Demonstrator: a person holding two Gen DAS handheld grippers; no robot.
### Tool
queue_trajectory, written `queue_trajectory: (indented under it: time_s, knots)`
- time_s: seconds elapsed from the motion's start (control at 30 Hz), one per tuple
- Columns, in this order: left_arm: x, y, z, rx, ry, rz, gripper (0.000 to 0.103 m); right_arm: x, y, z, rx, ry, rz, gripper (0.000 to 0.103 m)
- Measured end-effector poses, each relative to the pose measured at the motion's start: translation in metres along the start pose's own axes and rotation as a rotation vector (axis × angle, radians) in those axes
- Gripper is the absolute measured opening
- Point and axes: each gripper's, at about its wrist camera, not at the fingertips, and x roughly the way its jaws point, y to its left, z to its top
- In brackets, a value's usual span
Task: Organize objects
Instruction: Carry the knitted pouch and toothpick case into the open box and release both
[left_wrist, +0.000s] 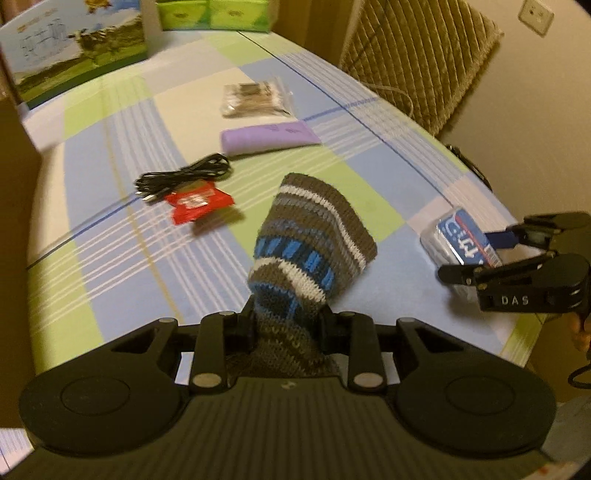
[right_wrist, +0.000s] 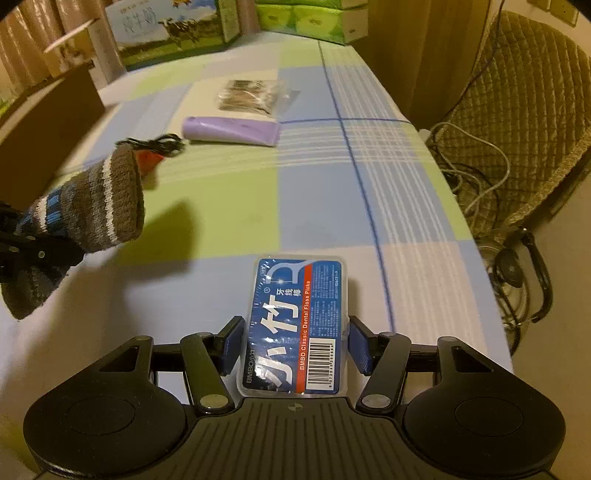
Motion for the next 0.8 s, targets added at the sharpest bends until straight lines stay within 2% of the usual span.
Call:
queue_trajectory:
  time_s: [0.33, 0.57, 0.8]
  knots:
    - [-0.056, 0.028, -0.016, -0.079, -0.096, 0.041, 0.025, -0.028, 0.059, 0.028, -0.073, -0.077, 0.156, 0.056]
    - [-0.103, 0.066, -0.036, -0.182, -0.169, 0.107, 0.025, -0.041, 0.125, 0.054, -0.141, -0.113, 0.317, 0.056]
    - [-0.151, 0.12, -0.059, -0.305, -0.239, 0.2, 0.025, -0.048, 0.209, 0.074, -0.25, -0.146, 0.474, 0.056]
